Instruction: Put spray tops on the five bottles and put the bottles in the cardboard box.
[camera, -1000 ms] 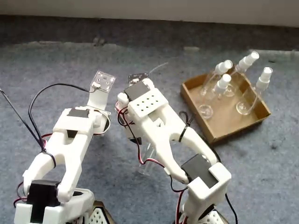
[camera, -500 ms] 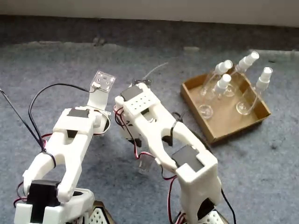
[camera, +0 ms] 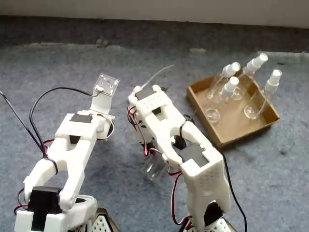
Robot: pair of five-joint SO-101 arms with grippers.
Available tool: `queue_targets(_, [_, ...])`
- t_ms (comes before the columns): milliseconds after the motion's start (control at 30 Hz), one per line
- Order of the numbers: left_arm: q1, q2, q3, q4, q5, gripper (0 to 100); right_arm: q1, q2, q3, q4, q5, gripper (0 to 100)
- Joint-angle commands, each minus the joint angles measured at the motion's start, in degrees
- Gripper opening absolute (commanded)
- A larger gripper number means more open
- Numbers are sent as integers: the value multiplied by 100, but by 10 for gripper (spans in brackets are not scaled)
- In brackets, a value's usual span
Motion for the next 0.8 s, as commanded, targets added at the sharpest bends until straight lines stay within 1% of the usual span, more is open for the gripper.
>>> queue_targets(0, [-75, -233, -22, -97, 62, 14, 101, -110, -154, 400, -62, 332])
queue_targets(167, [-75, -233, -22, -97, 62, 14, 127, -110, -163, 708, -62, 331])
queue_targets(233, [-75, -233, -13, -97, 62, 14, 127, -110, -154, 716, -62, 313])
queue_targets(300, [-75, -233, -13, -97, 62, 14, 127, -110, -154, 716, -62, 244])
queue_targets(433, [-75, -233, -13, -97, 53, 14, 127, -101, -189, 664, -44, 32])
queue_targets(467, [-75, -233, -13, -97, 53, 14, 127, -101, -198, 664, -35, 0])
queue_targets(533, [-75, -233, -13, -97, 53, 14, 127, -101, -198, 664, -35, 23])
queue_targets(767, [-75, -233, -13, -97, 44, 14, 136, -145, -207, 716, 18, 19])
